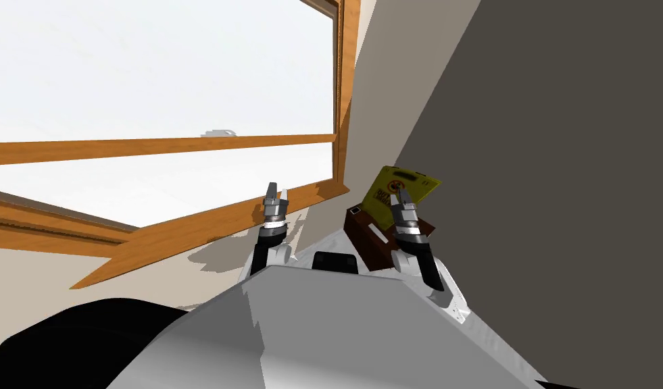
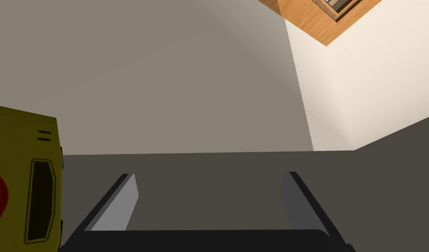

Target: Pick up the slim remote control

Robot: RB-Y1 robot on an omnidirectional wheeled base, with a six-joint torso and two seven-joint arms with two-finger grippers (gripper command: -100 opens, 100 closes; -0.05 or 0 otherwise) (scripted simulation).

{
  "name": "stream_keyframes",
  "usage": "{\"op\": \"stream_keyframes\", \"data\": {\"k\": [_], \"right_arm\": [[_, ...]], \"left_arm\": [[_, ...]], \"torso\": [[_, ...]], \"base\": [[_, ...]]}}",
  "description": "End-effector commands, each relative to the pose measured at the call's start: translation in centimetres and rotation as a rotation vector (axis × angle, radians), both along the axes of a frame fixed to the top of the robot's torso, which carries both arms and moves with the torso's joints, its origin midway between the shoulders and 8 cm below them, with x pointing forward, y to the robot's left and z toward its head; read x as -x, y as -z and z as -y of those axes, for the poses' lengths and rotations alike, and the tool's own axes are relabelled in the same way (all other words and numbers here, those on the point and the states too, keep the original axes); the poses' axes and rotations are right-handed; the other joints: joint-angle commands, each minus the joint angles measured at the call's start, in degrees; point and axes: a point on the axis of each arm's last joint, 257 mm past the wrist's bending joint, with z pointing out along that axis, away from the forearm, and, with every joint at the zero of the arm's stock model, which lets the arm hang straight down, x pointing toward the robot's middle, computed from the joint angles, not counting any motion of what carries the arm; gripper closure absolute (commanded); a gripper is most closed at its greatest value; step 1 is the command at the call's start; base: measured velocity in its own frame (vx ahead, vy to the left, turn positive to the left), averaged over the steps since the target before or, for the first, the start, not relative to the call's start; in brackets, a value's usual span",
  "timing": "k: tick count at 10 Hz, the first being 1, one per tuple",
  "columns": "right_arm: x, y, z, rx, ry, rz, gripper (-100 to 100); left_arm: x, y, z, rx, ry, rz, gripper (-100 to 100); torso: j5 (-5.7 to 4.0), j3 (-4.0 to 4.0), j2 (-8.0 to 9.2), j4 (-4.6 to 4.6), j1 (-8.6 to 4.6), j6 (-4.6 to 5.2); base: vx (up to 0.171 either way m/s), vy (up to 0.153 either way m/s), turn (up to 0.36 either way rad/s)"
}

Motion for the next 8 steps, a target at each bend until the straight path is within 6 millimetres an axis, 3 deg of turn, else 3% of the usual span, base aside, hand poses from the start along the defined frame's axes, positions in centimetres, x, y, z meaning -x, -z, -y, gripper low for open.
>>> {"op": "stream_keyframes", "data": {"k": [1, 2, 4, 7, 8], "right_arm": [[-1.0, 2.5, 0.0, 0.054, -0.009, -0.064, -100], [-1.0, 2.8, 0.0, 0.057, -0.009, -0.070, -100], [-2.1, 6.2, 0.2, 0.135, -0.020, -0.157, -100], [-2.7, 9.0, 0.7, 0.175, -0.020, -0.222, -100], [-3.0, 10.9, 1.0, 0.218, -0.025, -0.268, -100]], "left_arm": [[0.0, 0.0, 0.0, 0.000, 0.000, 0.000, 0], [0.0, 0.0, 0.0, 0.000, 0.000, 0.000, 0], [0.0, 0.0, 0.0, 0.000, 0.000, 0.000, 0], [0.0, 0.0, 0.0, 0.000, 0.000, 0.000, 0], [0.0, 0.0, 0.0, 0.000, 0.000, 0.000, 0]], "torso": [[0.00, 0.00, 0.00, 0.00, 0.00, 0.00], [0.00, 0.02, 0.03, 0.01, 0.00, -0.01], [0.02, -0.01, -0.02, 0.00, 0.10, 0.00], [0.01, -0.03, -0.06, -0.01, 0.06, 0.01], [0.01, -0.04, -0.08, -0.01, 0.10, 0.03]], "base": [[-0.027, -0.075, 0.329], [-0.017, -0.055, 0.110], [-0.017, -0.054, 0.262], [-0.009, -0.056, 0.167], [-0.017, -0.043, 0.303]]}}
